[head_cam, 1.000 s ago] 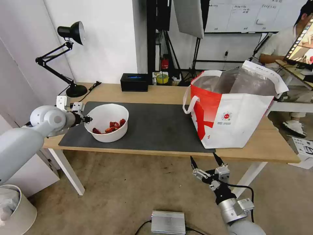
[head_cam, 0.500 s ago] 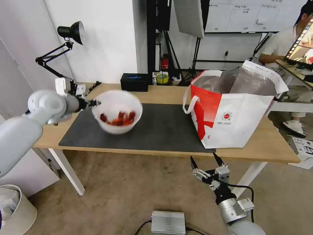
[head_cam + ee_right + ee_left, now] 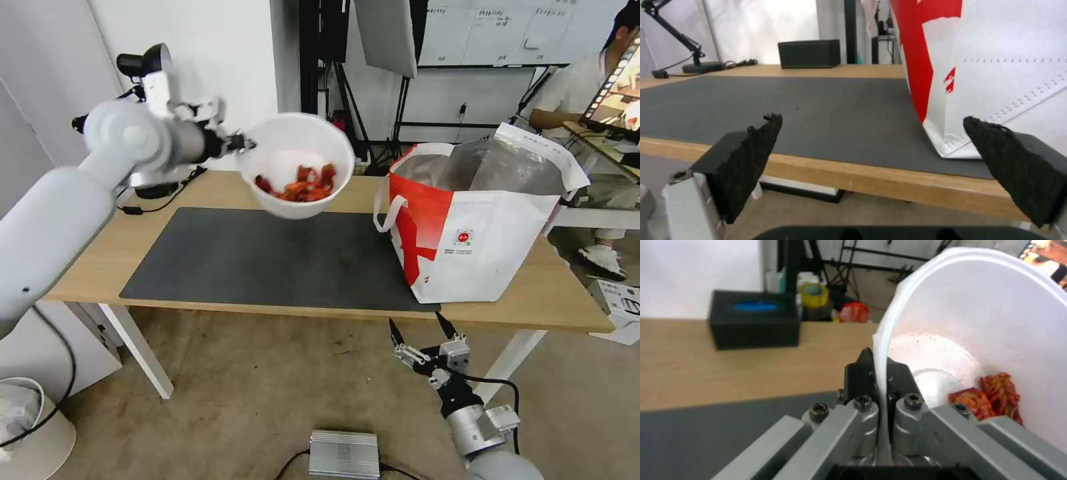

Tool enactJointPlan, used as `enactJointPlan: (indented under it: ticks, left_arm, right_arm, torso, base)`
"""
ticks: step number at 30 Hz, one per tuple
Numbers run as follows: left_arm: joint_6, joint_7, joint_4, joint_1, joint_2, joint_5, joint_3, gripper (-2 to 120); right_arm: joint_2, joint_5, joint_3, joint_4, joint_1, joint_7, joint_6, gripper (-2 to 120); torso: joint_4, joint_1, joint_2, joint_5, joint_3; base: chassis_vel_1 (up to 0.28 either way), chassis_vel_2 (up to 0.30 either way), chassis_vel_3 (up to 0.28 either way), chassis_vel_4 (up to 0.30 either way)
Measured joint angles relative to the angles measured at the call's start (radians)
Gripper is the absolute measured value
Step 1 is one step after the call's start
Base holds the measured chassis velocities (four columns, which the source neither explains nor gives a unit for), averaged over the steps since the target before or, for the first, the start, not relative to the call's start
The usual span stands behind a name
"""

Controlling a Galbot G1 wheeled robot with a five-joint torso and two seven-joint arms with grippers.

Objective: Pick up the trash from the table and place it into the takeout bag.

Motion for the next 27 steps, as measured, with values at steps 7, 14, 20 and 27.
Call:
enactJointPlan:
  ticks: [7,14,20,27]
  left_arm:
    - [-0.016,-0.034,0.086,-0.099,-0.128,-0.018,0.048,0]
    - [-0.047,-0.056,0.228,-0.179,-0.315,-0.015,0.101,0]
    - [-0.075,-0.07,0.357,-0.217,-0.442,0.009,0.129,0]
    - [-0.1,-0.078,0.458,-0.24,-0.539,0.034,0.15,0]
  right_arm:
    - [0.0,0.0,0.0,0.0,0.0,0.0,0.0,100]
    - [0.0,0.0,0.0,0.0,0.0,0.0,0.0,100]
    - [0.0,0.0,0.0,0.0,0.0,0.0,0.0,100]
    - [0.0,0.0,0.0,0.0,0.0,0.0,0.0,100]
  torso:
    - [0.0,0.0,0.0,0.0,0.0]
    - [-0.0003,0.0,0.0,0.0003,0.0]
    - [0.0,0.0,0.0,0.0,0.0]
    - [0.0,0.0,0.0,0.0001,0.0]
  base:
    - [0.0,0.0,0.0,0.0]
    - [0.0,0.0,0.0,0.0]
    - [0.0,0.0,0.0,0.0]
    - [0.0,0.0,0.0,0.0]
